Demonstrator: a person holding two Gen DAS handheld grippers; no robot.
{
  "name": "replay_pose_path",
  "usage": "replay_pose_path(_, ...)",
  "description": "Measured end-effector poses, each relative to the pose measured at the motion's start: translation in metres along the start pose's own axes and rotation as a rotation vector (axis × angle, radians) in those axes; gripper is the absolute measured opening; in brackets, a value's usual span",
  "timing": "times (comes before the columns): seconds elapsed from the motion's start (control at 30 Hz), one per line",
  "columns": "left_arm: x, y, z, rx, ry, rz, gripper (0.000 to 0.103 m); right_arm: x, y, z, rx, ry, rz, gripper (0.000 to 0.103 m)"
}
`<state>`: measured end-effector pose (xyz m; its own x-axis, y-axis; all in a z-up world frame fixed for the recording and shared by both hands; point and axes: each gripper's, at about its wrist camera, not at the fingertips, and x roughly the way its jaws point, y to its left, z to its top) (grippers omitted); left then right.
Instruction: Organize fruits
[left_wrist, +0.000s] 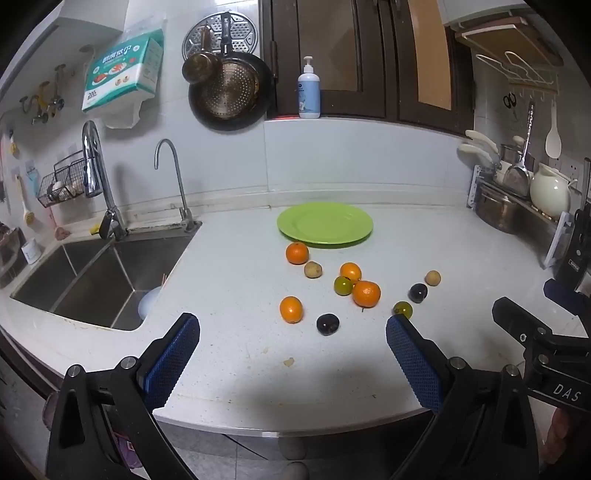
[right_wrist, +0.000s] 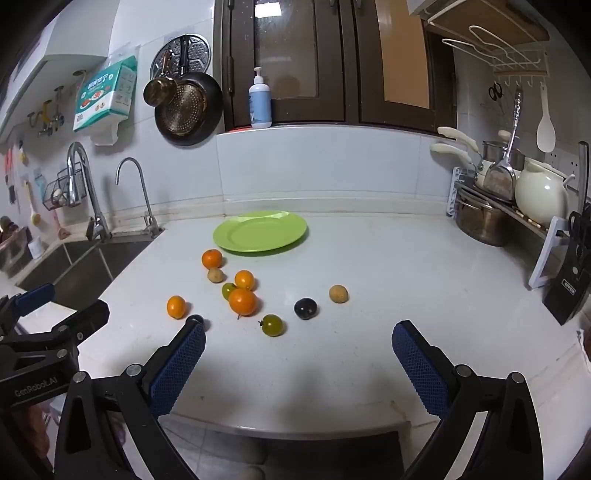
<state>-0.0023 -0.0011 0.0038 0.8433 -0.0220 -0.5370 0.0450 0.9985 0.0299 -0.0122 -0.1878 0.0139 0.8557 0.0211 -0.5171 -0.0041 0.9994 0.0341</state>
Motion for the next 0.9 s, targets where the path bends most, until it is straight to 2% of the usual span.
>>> replay_pose_path(0.9,-0.0101,-0.0017,-0.0006,0.005,-0.033,0.013,0.103,-0.0037,0.0033,-0.0002,-0.017,-0.009,0.01,0.102)
